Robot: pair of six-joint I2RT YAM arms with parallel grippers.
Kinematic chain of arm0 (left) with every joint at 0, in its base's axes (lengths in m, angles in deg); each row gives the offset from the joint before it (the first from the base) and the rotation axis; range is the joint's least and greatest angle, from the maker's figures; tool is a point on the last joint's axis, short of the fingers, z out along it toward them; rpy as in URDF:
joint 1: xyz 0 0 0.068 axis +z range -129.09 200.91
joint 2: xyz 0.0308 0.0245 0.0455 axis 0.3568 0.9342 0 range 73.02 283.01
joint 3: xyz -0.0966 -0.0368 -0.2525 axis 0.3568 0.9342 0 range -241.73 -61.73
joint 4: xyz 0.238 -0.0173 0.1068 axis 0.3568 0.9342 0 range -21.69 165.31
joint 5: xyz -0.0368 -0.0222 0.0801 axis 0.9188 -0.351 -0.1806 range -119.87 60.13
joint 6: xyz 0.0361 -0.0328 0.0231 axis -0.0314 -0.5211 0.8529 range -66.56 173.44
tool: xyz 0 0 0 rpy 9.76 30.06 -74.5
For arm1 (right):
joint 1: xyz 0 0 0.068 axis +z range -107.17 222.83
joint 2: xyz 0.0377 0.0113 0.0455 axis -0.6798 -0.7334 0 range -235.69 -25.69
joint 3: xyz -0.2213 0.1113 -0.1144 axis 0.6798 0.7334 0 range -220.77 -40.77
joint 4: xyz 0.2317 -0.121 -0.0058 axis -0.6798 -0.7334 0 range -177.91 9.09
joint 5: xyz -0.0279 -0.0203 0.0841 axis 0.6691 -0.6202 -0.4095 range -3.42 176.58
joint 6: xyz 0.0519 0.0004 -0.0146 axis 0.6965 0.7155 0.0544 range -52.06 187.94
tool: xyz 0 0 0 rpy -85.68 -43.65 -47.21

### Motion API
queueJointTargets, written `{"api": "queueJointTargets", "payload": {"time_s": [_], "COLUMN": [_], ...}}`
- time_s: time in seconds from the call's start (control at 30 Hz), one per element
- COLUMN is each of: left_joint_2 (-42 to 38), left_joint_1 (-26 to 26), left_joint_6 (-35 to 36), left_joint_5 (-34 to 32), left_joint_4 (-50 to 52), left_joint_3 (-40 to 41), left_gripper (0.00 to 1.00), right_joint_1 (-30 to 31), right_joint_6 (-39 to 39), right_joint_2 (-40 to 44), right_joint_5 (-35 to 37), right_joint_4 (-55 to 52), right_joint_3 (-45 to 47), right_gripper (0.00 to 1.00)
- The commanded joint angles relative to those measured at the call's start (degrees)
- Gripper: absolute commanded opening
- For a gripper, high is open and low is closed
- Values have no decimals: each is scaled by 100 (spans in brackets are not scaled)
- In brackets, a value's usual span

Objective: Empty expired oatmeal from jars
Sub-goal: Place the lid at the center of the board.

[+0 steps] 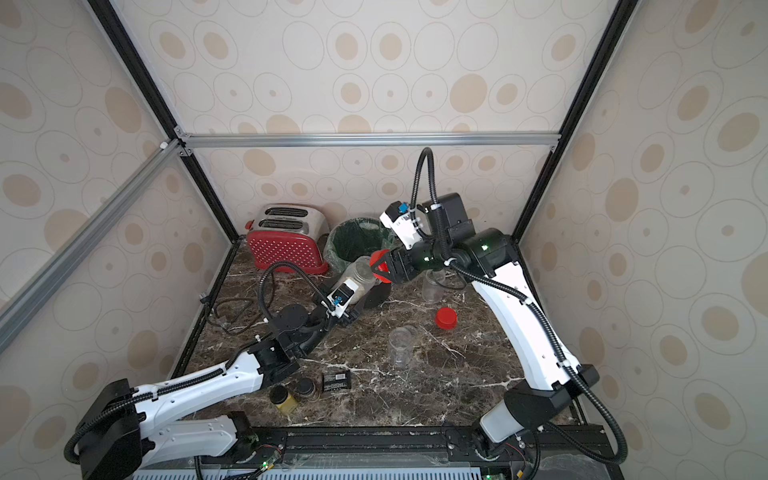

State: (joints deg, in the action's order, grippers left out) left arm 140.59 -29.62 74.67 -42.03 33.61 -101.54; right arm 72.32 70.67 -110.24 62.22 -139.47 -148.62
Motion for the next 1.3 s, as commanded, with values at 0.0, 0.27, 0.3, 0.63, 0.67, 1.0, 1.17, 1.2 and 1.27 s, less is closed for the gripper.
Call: {"api": "queueJointTargets", "payload": {"time_s": [0.0,0.27,0.3,0.63,0.67,1.0,1.17,1.2,1.27], "left_joint_2": [-302,-516,-542,-512,-501,-433,-378,-368,-351], "left_joint_1": [7,-39,-33,-48,-54,-48,-49,-49,-54], "left_joint_6": [-160,-330,-347,-401,-400,-348,-339,-339,-339], "left_joint_5": [-39,-3,-14,-15,-14,-63,-58,-49,-41], "left_joint_4": [-111,271,304,385,387,410,419,414,435], "left_joint_3": [-75,-137,-135,-200,-220,-251,-292,-304,-325], "left_gripper": [50,50,50,51,51,51,51,51,51], "right_joint_1": [-45,-380,-465,-795,-859,-1233,-1314,-1313,-1319], "right_joint_6": [1082,1992,2107,3113,3168,3178,3059,3042,3025], "right_joint_2": [530,1365,1459,1379,1243,476,283,266,264], "right_joint_5": [1227,1637,1538,1132,978,1030,1001,1012,1013], "right_joint_4": [120,579,711,2262,2340,2938,3034,3039,3070], "right_joint_3": [1175,3673,3921,5901,5983,6604,6666,6674,6693], "right_gripper": [31,31,30,30,29,32,46,49,55]}}
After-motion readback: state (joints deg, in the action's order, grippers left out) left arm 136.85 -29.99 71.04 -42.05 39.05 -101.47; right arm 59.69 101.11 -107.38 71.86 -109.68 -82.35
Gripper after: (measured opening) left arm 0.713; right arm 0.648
